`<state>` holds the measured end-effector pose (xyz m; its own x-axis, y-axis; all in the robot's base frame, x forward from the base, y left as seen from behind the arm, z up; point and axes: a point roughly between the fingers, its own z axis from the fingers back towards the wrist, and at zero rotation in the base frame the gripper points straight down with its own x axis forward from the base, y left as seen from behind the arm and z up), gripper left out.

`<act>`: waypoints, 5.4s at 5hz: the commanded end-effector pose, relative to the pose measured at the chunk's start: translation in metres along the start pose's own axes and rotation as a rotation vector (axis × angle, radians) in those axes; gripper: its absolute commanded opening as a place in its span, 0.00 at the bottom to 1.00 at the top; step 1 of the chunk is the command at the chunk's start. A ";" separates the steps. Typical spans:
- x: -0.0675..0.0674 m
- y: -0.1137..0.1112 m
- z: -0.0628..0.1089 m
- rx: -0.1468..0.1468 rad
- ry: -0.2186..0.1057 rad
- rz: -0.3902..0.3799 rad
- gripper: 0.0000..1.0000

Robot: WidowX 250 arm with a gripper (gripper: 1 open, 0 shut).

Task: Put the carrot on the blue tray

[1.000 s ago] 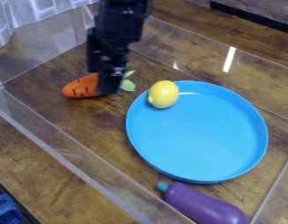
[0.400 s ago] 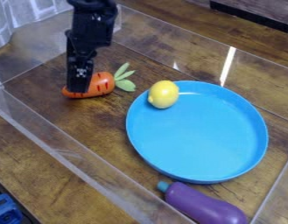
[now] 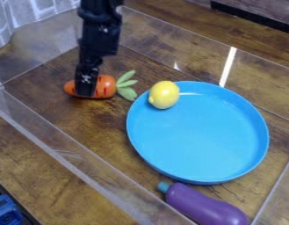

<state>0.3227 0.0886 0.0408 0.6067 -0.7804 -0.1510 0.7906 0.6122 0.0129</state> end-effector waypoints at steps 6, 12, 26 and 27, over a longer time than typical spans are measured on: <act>0.009 0.036 -0.004 0.155 -0.090 -0.283 0.00; -0.011 0.057 -0.015 0.206 -0.108 -0.295 0.00; 0.027 0.037 0.086 0.473 -0.038 -0.632 1.00; 0.035 0.038 0.087 0.476 -0.036 -0.652 1.00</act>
<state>0.3727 0.0792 0.0905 0.0047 -0.9733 -0.2297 0.9595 -0.0603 0.2751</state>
